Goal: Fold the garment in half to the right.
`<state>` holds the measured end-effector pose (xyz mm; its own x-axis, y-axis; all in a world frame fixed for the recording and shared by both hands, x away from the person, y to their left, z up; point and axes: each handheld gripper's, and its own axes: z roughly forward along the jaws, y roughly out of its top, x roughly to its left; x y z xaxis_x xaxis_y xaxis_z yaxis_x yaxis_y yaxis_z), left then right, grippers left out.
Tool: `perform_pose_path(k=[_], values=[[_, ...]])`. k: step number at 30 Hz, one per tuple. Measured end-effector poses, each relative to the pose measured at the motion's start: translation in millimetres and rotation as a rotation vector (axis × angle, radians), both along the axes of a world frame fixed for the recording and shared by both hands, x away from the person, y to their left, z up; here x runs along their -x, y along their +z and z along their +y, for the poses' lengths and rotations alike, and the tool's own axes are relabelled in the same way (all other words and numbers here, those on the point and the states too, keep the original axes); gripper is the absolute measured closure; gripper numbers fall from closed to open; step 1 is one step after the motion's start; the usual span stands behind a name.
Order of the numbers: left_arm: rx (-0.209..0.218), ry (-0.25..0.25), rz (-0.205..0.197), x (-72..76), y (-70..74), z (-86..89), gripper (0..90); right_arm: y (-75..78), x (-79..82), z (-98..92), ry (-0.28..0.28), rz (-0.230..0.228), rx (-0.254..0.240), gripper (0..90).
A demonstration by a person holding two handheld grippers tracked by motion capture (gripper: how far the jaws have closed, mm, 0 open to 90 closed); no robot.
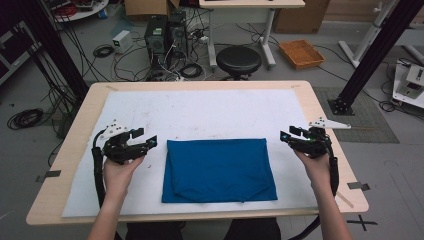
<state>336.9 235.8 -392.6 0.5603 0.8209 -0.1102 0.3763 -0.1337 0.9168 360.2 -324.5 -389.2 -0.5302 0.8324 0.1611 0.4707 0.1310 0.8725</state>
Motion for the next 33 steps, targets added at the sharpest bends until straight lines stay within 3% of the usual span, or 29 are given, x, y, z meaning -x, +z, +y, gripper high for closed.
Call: perform_pose_path(k=[3,7,9,13,17,18,22,24,26,28,31,33], values=[[-0.001,0.002,0.019,-1.6,0.7,-3.0,30.0,0.0,-0.9,0.1,-0.002,0.0,0.002,47.7],[-0.033,0.006,0.015,1.2,2.8,-10.1,30.0,0.6,-0.5,1.0,0.0,-0.002,0.005,47.6],[-0.031,0.004,0.036,5.2,3.1,-14.0,31.0,0.9,0.0,1.2,0.0,-0.001,0.0,47.6],[0.008,-0.042,0.117,22.4,-2.4,-20.9,34.8,1.1,0.7,1.7,0.001,-0.001,0.002,47.6],[-0.015,-0.019,0.14,51.4,-10.6,-29.5,45.7,2.4,0.9,2.0,0.001,-0.007,0.001,47.6],[-0.012,-0.005,0.161,58.0,-13.5,-31.0,45.8,2.3,0.9,2.4,0.001,-0.008,0.002,47.6],[0.059,0.066,0.278,82.1,-28.6,-31.3,45.8,0.7,0.9,5.8,0.012,-0.004,0.012,47.6],[0.083,0.071,0.285,93.3,-37.1,-31.0,47.2,1.3,1.3,7.9,0.015,-0.004,0.013,47.6],[0.109,0.07,0.317,100.4,-44.6,-31.5,48.7,2.4,1.7,9.6,0.019,-0.01,0.015,47.6],[0.16,0.062,0.347,103.7,-50.3,-32.5,53.2,2.6,1.8,11.0,0.021,-0.011,0.016,47.4],[0.169,0.059,0.407,103.4,-58.2,-38.3,53.2,2.2,1.7,12.0,0.021,-0.009,0.019,47.0],[0.183,0.064,0.425,103.0,-61.5,-41.9,53.2,2.5,1.9,12.2,0.022,-0.013,0.02,47.0]])
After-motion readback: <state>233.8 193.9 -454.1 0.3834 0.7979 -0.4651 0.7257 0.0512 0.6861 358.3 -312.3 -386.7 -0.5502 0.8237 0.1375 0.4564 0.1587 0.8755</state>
